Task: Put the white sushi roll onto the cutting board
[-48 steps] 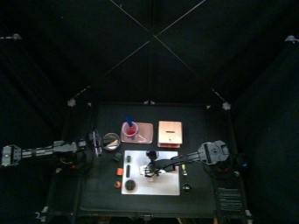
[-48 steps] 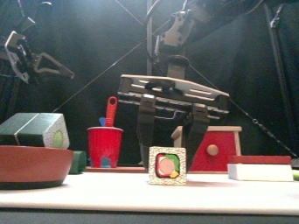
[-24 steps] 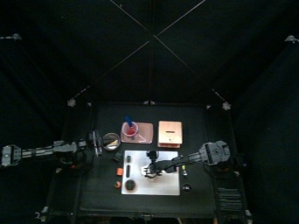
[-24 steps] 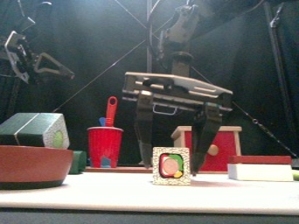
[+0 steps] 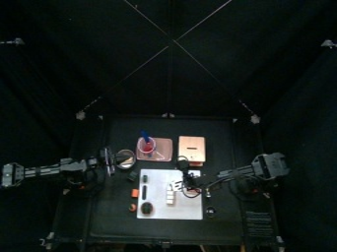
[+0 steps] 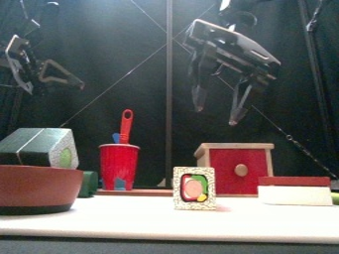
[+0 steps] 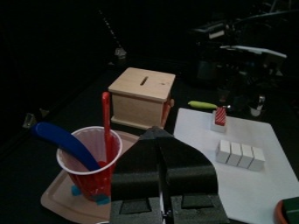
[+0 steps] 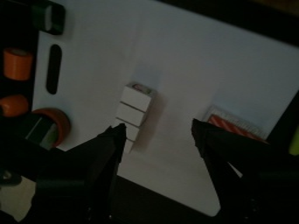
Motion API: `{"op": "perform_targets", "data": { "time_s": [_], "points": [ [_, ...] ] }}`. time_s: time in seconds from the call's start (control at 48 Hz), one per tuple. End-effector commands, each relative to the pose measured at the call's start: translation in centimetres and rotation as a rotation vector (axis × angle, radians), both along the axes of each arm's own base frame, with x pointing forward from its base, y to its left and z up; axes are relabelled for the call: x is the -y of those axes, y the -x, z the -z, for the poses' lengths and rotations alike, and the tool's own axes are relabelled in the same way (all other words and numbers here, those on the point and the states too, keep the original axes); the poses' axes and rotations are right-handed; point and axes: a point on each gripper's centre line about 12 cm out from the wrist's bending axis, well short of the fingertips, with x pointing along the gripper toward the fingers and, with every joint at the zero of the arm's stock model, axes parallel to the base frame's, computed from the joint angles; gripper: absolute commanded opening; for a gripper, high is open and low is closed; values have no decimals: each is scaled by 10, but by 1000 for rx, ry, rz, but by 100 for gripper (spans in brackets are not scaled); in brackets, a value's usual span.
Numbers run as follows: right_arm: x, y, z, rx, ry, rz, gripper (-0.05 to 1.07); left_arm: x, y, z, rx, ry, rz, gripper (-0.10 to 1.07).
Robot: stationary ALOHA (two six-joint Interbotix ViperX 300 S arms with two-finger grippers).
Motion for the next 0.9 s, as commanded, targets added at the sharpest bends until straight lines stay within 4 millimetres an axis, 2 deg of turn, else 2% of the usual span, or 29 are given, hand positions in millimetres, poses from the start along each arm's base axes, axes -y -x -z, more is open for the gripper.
{"op": "perform_targets", "data": {
  "time_s": [0.0,0.188,0.375,0.583,0.875],
  "points": [
    [7,24,-27,171,44,-73,93,-1,-4,-13,36,-13,2,0],
    [16,60,-33,436,164,-274,93,-3,-6,-25,61,-23,-4,0],
    [36,82,-35,570,371,-454,93,-4,-9,-32,69,-25,-5,0],
    [53,82,-37,569,563,-587,93,-4,-10,-31,48,-10,-6,0],
    [56,76,-21,532,529,-589,93,-4,-10,-29,47,34,-14,0]
  ]
}}
